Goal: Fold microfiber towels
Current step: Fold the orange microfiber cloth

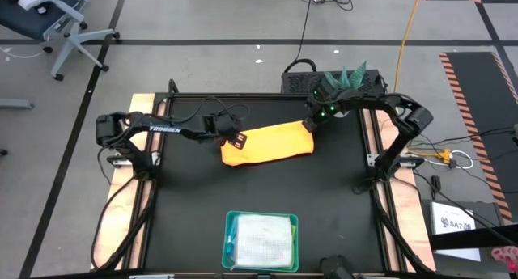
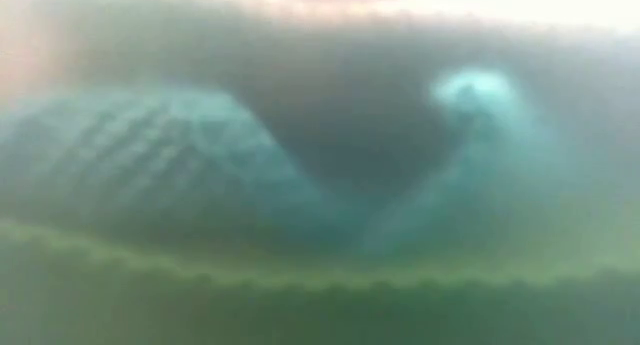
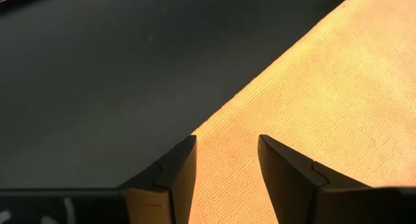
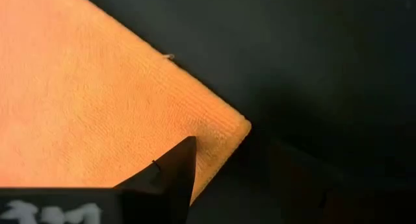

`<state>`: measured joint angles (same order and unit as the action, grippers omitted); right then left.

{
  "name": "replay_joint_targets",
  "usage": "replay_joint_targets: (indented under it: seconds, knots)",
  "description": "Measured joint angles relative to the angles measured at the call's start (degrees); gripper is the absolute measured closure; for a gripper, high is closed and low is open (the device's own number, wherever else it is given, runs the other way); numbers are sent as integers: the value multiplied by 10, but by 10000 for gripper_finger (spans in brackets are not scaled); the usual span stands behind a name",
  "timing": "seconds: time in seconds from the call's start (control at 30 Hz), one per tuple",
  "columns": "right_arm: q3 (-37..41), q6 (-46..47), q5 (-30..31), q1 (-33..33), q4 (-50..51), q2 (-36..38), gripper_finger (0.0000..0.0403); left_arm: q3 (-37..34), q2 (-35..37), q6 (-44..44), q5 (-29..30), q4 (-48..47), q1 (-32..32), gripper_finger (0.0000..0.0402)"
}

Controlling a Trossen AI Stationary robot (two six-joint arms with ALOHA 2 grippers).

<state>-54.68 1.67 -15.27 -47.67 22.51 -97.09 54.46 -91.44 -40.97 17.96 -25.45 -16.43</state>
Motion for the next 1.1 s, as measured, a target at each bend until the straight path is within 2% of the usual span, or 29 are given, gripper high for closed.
replay_joint_targets:
  seconds: [0.33, 0.43, 0.87, 0.97, 1.1]
  knots:
    - [0, -10, -1, 1, -39, -4, 234, 0, 0, -2, 0, 0, 0, 236]
    - [0, -8, -17, 4, -56, -13, 234, 0, 0, -8, 0, 0, 0, 236]
    - [-2, -15, -25, 20, -46, -34, 235, 0, 0, -18, 0, 0, 0, 236]
    - [-2, -14, -23, 20, -35, -32, 249, 0, 0, -19, 0, 0, 0, 236]
    - [-1, 1, -22, 24, -20, -29, 296, 0, 0, -21, 0, 0, 0, 236]
